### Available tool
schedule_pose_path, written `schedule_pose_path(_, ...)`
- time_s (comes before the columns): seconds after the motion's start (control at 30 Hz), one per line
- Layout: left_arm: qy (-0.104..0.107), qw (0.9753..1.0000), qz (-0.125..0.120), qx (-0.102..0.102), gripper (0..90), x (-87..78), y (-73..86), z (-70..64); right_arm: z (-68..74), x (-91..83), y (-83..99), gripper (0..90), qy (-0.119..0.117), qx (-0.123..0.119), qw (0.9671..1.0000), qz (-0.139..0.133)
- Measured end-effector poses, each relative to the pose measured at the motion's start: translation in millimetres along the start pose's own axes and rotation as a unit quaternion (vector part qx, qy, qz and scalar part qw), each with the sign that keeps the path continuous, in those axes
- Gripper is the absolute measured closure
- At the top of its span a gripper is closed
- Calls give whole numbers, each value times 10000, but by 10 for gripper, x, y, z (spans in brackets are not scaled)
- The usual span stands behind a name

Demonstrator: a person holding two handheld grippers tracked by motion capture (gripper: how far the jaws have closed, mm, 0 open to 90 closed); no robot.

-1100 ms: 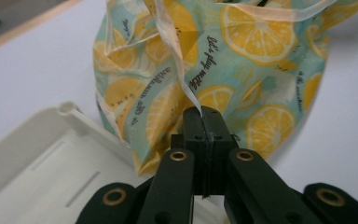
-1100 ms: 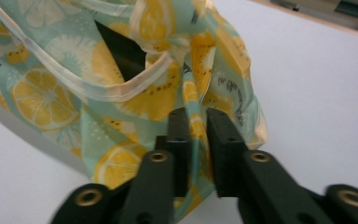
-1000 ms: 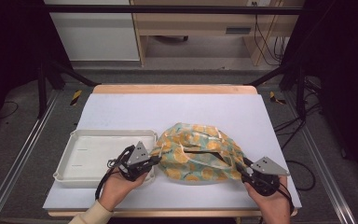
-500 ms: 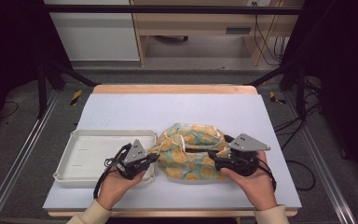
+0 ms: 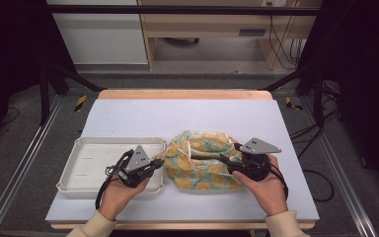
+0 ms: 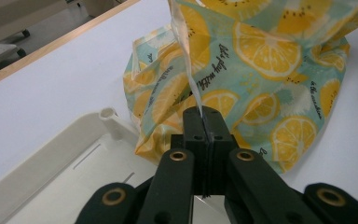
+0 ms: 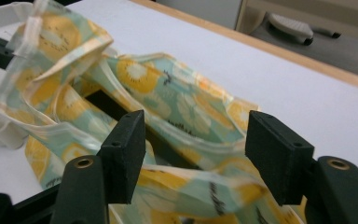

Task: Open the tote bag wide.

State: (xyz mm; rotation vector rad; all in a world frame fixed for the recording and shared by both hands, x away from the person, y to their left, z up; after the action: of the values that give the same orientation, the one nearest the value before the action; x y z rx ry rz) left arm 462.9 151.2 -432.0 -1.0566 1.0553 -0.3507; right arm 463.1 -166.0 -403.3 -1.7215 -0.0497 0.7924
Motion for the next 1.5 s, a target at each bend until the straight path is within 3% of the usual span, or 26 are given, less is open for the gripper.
schedule_pose_path(0.1, -1, 10000, 0, -15, 900, 0, -1, 8, 20, -22, 74, 352, -226, 7, 9997, -5)
schedule_pose_path(0.23, -13, 10000, -26, -43, 900, -2, -6, 18, 79, -68, 105, 338, -346, -7, 9994, -60)
schedule_pose_path(0.47, -95, 9998, -181, -76, 900, -22, -53, 38, 293, 34, 282, 336, -540, -372, 9972, 357)
schedule_pose_path(0.8, -274, 9986, -413, -171, 900, -100, -82, 121, 364, 25, 528, 315, -456, -518, 9957, 618)
schedule_pose_path(1.07, -370, 9973, -573, -255, 900, -155, -91, 179, 323, 5, 744, 311, -277, -402, 9960, 753)
schedule_pose_path(1.3, -299, 9979, -532, -232, 900, -140, -69, 177, 345, -140, 594, 304, -306, -416, 9976, 469)
schedule_pose_path(1.33, -276, 9979, -539, -228, 899, -141, -69, 178, 341, -215, 472, 318, -261, -450, 9982, 283)
schedule_pose_path(1.37, -252, 9979, -543, -228, 899, -142, -69, 176, 341, -215, 472, 318, -261, -450, 9982, 283)
schedule_pose_path(1.5, -216, 9982, -528, -193, 898, -142, -68, 165, 258, -274, 180, 362, -118, -378, 9992, 64)
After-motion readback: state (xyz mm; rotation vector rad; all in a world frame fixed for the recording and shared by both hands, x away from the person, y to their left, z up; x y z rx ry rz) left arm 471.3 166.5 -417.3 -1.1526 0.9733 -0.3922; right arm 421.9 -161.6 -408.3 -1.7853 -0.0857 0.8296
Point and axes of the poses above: each handheld gripper's, and its own axes: x roughly forward along the jaws, y roughly out of its underside, z roughly to its left, the point moved 3 cm from there along x, roughly forward along the jaws, and after that the axes turned 5 degrees about y, right-handed, at the moved point
